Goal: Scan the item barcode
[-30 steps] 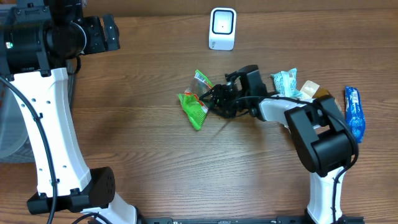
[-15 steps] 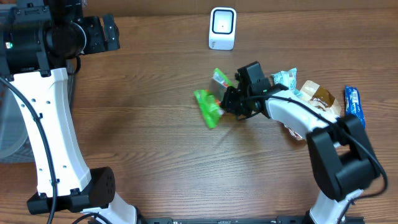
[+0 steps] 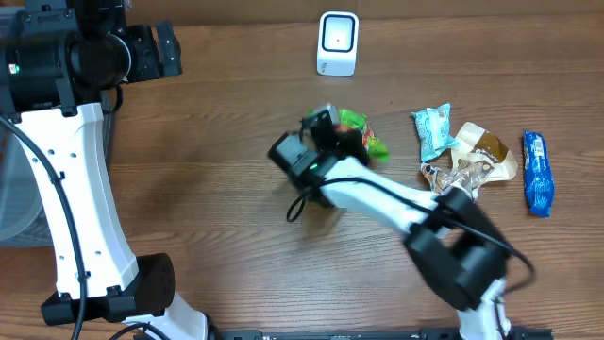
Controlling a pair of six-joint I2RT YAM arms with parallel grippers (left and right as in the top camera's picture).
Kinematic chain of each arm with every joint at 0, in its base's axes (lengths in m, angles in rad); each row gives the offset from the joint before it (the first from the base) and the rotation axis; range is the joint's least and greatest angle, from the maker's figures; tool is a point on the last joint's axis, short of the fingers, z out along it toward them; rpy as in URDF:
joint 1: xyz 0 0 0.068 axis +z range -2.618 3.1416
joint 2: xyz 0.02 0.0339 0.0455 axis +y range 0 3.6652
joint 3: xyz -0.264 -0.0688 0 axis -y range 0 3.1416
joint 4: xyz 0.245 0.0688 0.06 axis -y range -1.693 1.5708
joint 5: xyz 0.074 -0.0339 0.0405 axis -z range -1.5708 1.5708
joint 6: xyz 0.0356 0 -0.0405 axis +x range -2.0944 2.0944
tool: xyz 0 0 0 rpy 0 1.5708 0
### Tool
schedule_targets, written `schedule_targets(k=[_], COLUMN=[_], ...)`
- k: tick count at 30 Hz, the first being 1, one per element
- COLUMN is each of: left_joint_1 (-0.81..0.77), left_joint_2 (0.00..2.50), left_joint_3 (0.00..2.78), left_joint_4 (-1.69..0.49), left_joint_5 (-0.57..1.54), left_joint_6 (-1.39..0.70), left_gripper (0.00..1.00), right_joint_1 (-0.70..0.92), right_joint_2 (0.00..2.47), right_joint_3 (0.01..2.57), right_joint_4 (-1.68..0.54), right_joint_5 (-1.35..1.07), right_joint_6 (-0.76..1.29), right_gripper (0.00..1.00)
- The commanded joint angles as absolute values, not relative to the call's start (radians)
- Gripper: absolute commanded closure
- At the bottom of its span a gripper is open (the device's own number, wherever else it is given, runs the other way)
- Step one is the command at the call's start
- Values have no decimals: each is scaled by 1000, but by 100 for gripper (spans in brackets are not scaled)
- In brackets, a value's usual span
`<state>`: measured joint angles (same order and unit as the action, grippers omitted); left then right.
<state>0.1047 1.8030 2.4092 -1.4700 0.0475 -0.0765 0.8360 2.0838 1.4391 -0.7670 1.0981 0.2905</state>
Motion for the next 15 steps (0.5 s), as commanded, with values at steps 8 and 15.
schedule_targets(k=[8, 15], left_joint_1=[104, 104], left_joint_2=[1811, 1811], left_joint_3=[2412, 2412], left_joint_4=[-1469, -1469], left_joint_5=[44, 44], left_joint_6=[-86, -86], left_gripper=[0, 0], right_joint_1=[1085, 1190], right_joint_2=[2137, 2107], right_joint_3=[1454, 1483], right_joint_4=[-764, -808], right_joint_5=[1038, 846], right_joint_6=[202, 201], right_gripper=[42, 14])
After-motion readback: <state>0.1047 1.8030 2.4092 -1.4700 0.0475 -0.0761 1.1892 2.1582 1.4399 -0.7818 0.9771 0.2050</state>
